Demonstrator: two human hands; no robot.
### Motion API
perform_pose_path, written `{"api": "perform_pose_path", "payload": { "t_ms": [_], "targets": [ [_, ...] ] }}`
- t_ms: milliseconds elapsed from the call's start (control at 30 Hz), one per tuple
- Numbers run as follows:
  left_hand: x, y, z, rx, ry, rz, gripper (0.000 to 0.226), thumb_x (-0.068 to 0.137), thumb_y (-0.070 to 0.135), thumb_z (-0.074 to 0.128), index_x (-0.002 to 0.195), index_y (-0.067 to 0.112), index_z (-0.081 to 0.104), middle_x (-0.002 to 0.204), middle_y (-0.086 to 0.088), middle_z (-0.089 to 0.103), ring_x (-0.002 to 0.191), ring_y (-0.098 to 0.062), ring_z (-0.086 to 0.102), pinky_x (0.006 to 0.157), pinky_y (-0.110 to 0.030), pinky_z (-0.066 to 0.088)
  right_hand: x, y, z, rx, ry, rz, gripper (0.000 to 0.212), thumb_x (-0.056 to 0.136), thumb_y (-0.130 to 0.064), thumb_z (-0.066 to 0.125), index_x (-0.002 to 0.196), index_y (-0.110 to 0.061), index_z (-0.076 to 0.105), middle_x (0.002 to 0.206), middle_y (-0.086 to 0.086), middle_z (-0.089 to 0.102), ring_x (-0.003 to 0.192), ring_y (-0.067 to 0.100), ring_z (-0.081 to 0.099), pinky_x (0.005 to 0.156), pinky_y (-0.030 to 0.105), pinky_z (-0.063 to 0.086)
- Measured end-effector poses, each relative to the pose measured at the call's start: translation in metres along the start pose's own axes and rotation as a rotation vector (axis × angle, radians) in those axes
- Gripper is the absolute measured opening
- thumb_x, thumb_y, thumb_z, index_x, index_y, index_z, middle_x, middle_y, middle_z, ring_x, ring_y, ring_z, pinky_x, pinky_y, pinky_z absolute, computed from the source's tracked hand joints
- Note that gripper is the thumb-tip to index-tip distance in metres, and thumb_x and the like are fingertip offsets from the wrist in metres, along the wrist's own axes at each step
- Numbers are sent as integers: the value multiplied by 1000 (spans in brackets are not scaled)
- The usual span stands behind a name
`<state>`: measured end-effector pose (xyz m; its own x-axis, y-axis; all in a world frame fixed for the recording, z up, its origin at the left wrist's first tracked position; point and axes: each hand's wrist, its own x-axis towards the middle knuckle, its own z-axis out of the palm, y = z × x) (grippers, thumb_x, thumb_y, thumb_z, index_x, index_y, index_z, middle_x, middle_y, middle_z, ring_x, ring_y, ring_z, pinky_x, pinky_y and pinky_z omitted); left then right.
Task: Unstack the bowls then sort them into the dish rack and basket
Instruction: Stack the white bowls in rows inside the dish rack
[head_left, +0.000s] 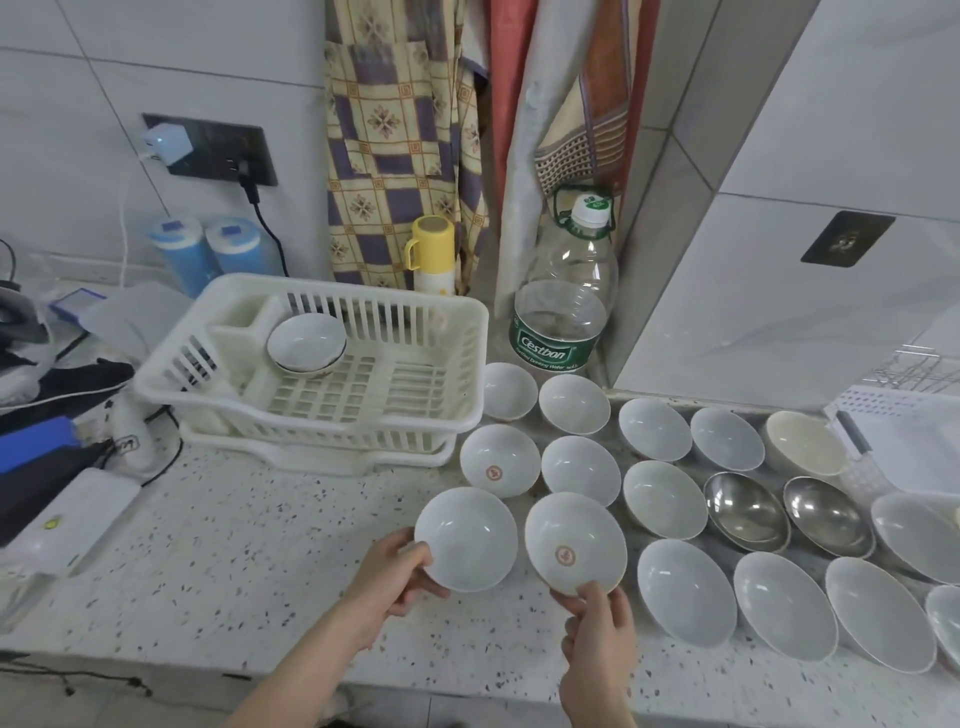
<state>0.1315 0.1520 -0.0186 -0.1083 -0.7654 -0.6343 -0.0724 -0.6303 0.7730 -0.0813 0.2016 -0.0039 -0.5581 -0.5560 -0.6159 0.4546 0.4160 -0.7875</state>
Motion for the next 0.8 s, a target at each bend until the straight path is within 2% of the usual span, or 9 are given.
{"api": "perform_pose_path", "payload": {
  "t_ms": [67, 133, 300, 433, 567, 667, 733, 800],
  "targets": [
    [-6, 12, -15, -12, -27, 49, 41, 82, 9, 50, 120, 17, 60, 77, -26, 73, 40, -12, 39, 39, -21, 23, -8, -7, 13, 37, 6, -51, 34, 88, -11, 52, 121, -13, 59, 89, 23, 72, 45, 12, 26, 45, 25, 24],
    [-11, 26, -31, -39, -61, 114, 41, 74, 14, 52, 113, 17, 66, 73, -22, 72, 39, -13, 43, 38, -21, 23, -16, -16, 27, 81, -17, -115, 31, 86, -10, 51, 116, -12, 60, 91, 24, 71, 39, 8, 27, 45, 24, 24],
    [-21, 61, -77, -99, -121, 249, 33, 67, 17, 53, 95, 12, 70, 56, -9, 62, 38, -14, 28, 39, -19, 20, -42, -38, 78, 152, -96, -258, 17, 84, -7, 50, 97, -12, 60, 77, 15, 63, 39, 6, 26, 43, 20, 23],
    [-25, 90, -122, -146, -71, 342, 32, 67, 16, 51, 89, 21, 73, 59, -20, 65, 39, -14, 20, 39, -18, 19, -56, -52, 125, 138, -162, -364, 13, 85, -6, 51, 84, -17, 58, 69, 5, 48, 47, 8, 31, 46, 22, 24],
    [-22, 113, -173, -215, 32, 413, 27, 74, 11, 51, 99, 9, 63, 72, -38, 66, 36, -12, 19, 38, -19, 19, -63, -61, 173, 100, -206, -435, 19, 85, -9, 53, 102, -12, 61, 80, 13, 63, 58, 12, 34, 55, 25, 30],
    [-15, 123, -206, -268, 95, 487, 20, 83, 3, 49, 98, 10, 59, 74, -37, 67, 34, -10, 20, 37, -19, 18, -64, -64, 208, 83, -277, -472, 12, 84, -9, 52, 80, -19, 57, 69, 11, 58, 47, 9, 29, 45, 18, 28],
    [-8, 127, -227, -280, 129, 524, 29, 88, -2, 45, 108, 13, 60, 77, -37, 68, 34, -9, 22, 37, -19, 18, -63, -63, 231, 59, -328, -502, 13, 86, -9, 52, 81, -19, 59, 70, 11, 59, 41, 4, 34, 41, 15, 28],
    [-1, 129, -246, -264, 157, 550, 36, 90, -2, 42, 115, 17, 60, 80, -35, 69, 35, -9, 23, 37, -19, 19, -62, -60, 255, 29, -347, -519, 15, 86, -11, 53, 84, -21, 64, 72, 9, 65, 45, 2, 45, 45, 17, 33]
  ]
}}
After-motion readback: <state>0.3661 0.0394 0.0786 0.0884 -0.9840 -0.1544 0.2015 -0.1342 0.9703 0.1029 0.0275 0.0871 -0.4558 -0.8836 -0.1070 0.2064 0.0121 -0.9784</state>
